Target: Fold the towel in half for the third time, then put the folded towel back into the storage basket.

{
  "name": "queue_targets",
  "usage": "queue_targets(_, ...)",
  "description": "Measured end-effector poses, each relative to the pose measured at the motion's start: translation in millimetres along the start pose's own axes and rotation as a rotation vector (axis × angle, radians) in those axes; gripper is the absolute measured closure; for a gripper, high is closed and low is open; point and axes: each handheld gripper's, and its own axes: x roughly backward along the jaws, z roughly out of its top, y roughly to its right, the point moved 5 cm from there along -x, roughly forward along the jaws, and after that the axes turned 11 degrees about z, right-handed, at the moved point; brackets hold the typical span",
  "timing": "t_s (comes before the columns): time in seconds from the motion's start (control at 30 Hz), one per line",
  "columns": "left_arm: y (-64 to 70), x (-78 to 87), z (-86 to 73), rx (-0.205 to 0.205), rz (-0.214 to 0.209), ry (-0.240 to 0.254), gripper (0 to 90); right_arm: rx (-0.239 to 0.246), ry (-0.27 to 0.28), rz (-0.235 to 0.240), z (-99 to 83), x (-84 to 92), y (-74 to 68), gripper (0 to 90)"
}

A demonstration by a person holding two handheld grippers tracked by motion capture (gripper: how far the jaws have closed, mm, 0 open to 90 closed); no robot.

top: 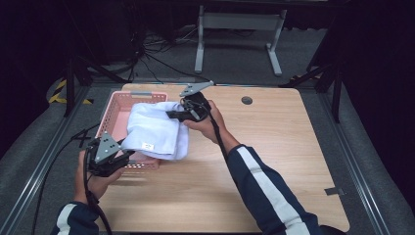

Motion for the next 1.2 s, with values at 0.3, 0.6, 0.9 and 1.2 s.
queue_targets(0.3,-33.5,2.3,-20.7,0.057,0.087,-0.037,64.0,0.004,-0.014,0.027,23.8,-49.7,-1.2,70.2)
queue_targets(0.6,-52.6,-7.7,-41.3,0.103,0.119,-0.088,62.7,-0.024,-0.044,0.033,26.7,-91.0,8.0,69.4)
queue_targets(0.9,-46.5,-17.3,-52.0,0.144,0.083,-0.148,30.2,-0.071,-0.139,-0.041,3.4,-105.8,18.1,45.7)
queue_targets(1.2,-9.9,16.1,-4.5,0.164,-0.033,0.073,17.0,0.039,-0.132,-0.043,-4.4,-62.0,-2.9,29.5)
